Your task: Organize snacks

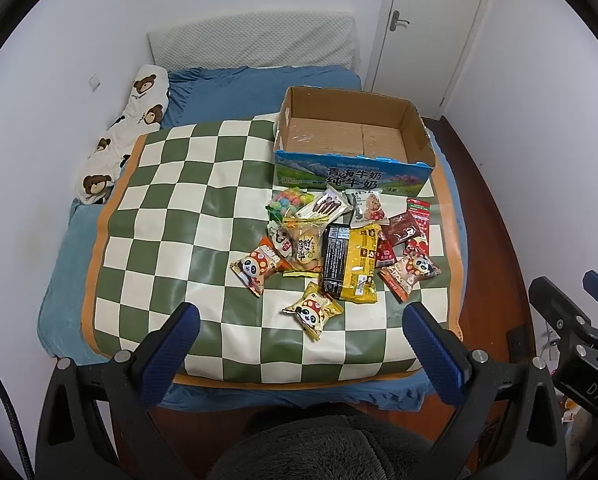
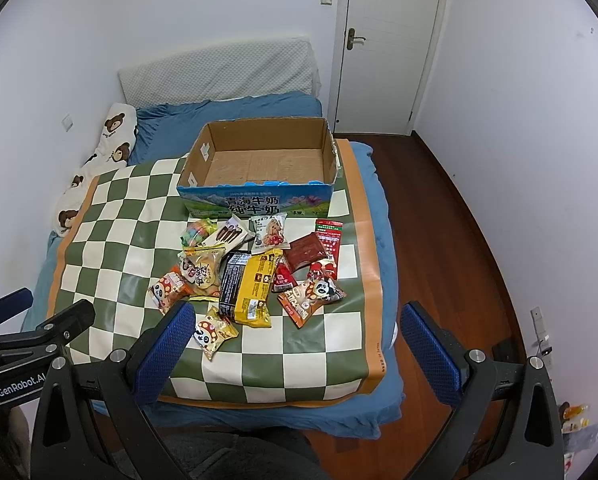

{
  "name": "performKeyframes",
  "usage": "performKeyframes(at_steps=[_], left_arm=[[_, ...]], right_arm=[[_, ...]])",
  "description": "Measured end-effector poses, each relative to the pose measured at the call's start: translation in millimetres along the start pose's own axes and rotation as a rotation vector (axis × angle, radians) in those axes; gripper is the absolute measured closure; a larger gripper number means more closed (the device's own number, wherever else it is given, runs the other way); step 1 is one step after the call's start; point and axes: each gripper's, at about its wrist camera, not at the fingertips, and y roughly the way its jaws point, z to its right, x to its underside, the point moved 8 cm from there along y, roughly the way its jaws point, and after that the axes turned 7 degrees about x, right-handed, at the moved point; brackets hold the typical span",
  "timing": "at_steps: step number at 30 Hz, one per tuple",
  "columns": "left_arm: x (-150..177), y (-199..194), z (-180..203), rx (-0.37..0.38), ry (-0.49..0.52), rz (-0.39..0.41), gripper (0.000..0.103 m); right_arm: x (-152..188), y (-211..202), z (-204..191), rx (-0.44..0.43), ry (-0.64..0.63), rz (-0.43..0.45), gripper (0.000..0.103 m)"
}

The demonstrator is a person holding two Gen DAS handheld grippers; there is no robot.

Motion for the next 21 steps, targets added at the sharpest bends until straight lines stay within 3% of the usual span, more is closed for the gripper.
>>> performKeyframes(at_steps=[21], left_arm=[[-4.0, -1.3, -5.0, 0.002, 0.001, 0.005, 0.0]], right_arm=[[-0.5, -3.7, -6.8, -0.007, 0.006, 0.003, 0.0]])
